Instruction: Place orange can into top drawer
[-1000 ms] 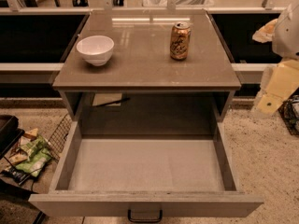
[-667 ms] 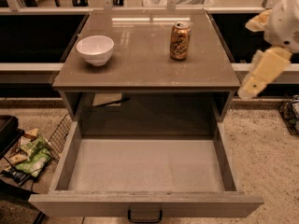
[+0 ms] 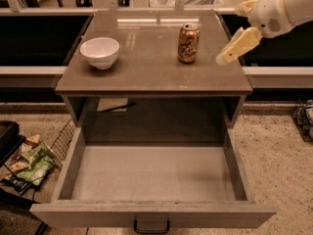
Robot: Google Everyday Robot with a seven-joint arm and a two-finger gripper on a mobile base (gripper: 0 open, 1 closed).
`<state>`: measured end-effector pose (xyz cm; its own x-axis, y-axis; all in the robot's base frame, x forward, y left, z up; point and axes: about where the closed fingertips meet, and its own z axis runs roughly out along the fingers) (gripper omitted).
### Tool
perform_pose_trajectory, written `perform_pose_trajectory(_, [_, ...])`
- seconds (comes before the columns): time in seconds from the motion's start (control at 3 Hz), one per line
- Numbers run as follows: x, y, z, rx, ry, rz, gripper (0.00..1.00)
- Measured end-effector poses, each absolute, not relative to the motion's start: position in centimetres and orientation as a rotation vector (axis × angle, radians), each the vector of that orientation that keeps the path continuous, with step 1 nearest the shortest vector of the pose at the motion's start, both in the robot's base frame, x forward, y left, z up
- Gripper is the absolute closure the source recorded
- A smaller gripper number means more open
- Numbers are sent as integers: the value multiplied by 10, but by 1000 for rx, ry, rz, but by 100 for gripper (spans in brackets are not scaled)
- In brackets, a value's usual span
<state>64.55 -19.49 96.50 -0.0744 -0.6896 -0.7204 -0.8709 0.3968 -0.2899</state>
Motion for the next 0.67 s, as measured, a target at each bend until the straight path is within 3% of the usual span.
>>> perform_pose_trajectory(0.67, [728,-159,928,-1131,1653,560,0])
